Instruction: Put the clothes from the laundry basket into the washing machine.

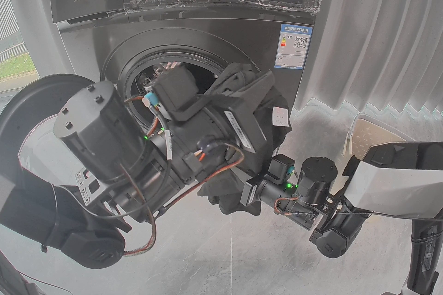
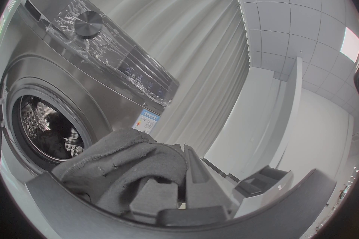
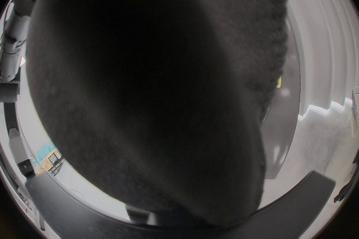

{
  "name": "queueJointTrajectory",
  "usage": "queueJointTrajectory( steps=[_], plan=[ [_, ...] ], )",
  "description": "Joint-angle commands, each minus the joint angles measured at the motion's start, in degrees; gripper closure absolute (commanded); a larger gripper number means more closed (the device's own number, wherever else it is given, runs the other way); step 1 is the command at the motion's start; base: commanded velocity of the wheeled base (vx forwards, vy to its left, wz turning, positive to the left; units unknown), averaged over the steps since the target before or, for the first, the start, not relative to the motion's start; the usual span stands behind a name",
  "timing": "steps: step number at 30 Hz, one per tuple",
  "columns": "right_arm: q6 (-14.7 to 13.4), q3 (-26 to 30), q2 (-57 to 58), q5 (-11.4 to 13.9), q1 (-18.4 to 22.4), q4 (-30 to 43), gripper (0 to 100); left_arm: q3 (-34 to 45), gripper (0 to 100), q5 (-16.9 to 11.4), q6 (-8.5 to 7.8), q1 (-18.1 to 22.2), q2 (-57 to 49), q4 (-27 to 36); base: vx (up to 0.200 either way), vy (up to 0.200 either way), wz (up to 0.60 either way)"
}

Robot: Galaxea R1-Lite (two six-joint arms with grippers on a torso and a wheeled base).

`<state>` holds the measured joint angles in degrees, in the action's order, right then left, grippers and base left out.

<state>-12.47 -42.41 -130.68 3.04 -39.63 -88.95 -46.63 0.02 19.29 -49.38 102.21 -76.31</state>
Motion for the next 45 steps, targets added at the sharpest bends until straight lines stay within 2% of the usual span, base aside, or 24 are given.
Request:
queueJointTrajectory(
  steps=[1,8,14,15,19,23,25,33,34,39,45],
  plan=[
    [0.0,6.3,4.9,0.1,-1.5,-0.4,100,-1.1,100,-0.2,-0.04,4.7,1.2,0.2,0.0,0.0,0.0],
    [0.1,18.4,13.8,0.4,-5.5,-0.2,100,-1.4,100,-0.6,-0.04,9.7,4.6,-0.3,0.0,0.0,0.0],
    [0.1,21.8,17.9,1.9,-7.6,-0.1,100,-1.4,100,-0.6,-0.04,10.6,8.1,-1.4,0.0,0.0,0.0],
    [0.2,22.7,19.2,2.9,-7.8,-0.1,100,-1.4,100,-0.3,-0.04,10.7,9.6,-2.0,0.0,0.0,0.0],
    [0.3,24.1,21.3,5.1,-7.9,-0.2,100,-1.6,100,0.0,-0.13,10.8,13.1,-3.4,0.0,0.0,0.0],
    [0.5,24.3,22.0,5.1,-7.2,-0.2,100,-1.4,100,0.1,-0.39,10.9,16.1,-5.5,0.0,0.0,0.0],
    [1.7,23.8,22.1,5.1,-6.4,-0.3,100,-0.7,100,0.1,-0.39,10.7,16.9,-7.0,0.0,0.0,0.0],
    [1.8,22.9,22.8,5.1,-5.1,-0.3,100,2.4,100,-0.6,-0.39,10.6,17.1,-8.9,0.0,0.0,0.0],
    [1.8,22.9,22.8,5.1,-5.1,-0.3,100,2.6,0,-0.6,-0.39,10.6,17.1,-9.0,0.0,0.0,0.0],
    [1.8,22.5,23.1,5.1,-4.8,-0.3,100,4.3,0,-0.4,-0.3,10.6,16.9,-10.4,0.0,0.0,0.0],
    [1.8,20.8,23.8,5.1,-3.1,-0.3,100,10.7,0,-0.6,-0.3,11.2,16.0,-12.5,0.0,0.0,0.0]
  ],
)
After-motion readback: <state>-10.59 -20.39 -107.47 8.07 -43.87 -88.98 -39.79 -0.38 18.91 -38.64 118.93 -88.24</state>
